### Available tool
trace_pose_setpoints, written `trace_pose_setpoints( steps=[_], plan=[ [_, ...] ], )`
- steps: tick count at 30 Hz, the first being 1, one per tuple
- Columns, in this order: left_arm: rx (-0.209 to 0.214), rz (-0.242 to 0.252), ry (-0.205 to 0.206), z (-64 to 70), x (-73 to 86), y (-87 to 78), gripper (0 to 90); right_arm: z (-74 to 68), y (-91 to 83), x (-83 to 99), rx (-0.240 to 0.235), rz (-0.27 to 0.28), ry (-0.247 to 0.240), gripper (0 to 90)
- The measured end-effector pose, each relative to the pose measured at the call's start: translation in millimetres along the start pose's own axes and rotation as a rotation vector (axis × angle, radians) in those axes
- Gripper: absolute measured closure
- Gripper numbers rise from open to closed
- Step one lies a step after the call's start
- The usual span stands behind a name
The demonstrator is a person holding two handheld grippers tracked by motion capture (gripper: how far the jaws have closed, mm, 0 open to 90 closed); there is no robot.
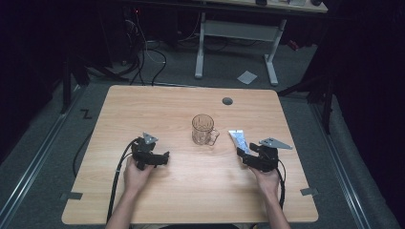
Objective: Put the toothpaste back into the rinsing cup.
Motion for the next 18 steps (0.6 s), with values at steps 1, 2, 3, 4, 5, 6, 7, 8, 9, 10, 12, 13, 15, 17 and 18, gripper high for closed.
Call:
trace_pose_setpoints(
  steps=[1,2,3,4,5,6,7,8,9,10,12,13,15,17,18],
  plan=[
    [0.000,0.000,0.000,0.0,0.0,0.0,5.6,1.6,-0.2,0.2,0.001,-0.001,0.007,36.0],
    [0.000,0.001,0.000,0.0,-0.1,0.0,5.6,4.4,-0.4,0.8,0.004,-0.006,0.008,36.4],
    [0.000,0.001,0.000,0.0,-0.1,0.1,5.6,6.0,-0.3,0.9,0.006,-0.005,0.013,36.8],
    [-0.001,0.001,0.000,0.0,-0.1,0.0,5.6,8.3,-0.3,1.0,0.007,-0.005,0.015,37.4],
    [0.000,0.001,0.000,0.0,0.0,0.0,5.5,10.2,-0.2,1.3,0.009,-0.007,0.023,37.7],
    [-0.001,0.001,0.000,0.0,-0.1,0.1,5.6,12.3,0.1,1.6,0.012,-0.012,0.025,37.8],
    [0.000,0.001,0.000,0.0,0.0,0.0,5.6,14.1,0.6,2.0,0.015,-0.021,0.030,37.8],
    [-0.001,0.001,0.000,0.0,0.0,0.0,5.6,16.2,1.1,1.8,0.021,-0.028,0.029,37.7],
    [0.000,0.001,0.000,0.0,-0.1,0.1,5.6,18.3,1.5,1.1,0.027,-0.034,0.024,37.7],
    [-0.001,0.001,0.000,0.0,-0.1,0.1,5.6,19.8,1.6,0.4,0.033,-0.041,0.026,37.7],
    [0.000,0.001,0.000,0.0,-0.1,0.0,5.6,22.7,2.1,-1.9,0.043,-0.048,0.026,37.6],
    [0.000,0.000,0.001,-0.1,0.0,0.0,5.6,24.4,2.4,-3.5,0.046,-0.048,0.019,37.7],
    [0.000,0.000,0.000,0.0,0.0,0.0,5.6,26.7,2.6,-4.7,0.053,-0.055,0.028,37.6],
    [-0.001,0.001,0.000,0.0,-0.1,0.0,5.6,29.5,2.9,-6.7,0.059,-0.056,0.021,37.5],
    [-0.001,0.001,0.000,0.0,0.0,0.0,5.6,30.4,2.8,-7.9,0.063,-0.056,0.026,37.5]
  ],
)
Point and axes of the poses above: each handheld gripper's, and its own axes: y roughly forward along the jaws, x roughly out of its underside, z roughly to its right, the point moved 10 cm from there along y, roughly forward along the jaws, and after that the axes turned 9 degrees about -x, right-handed, at the moved point
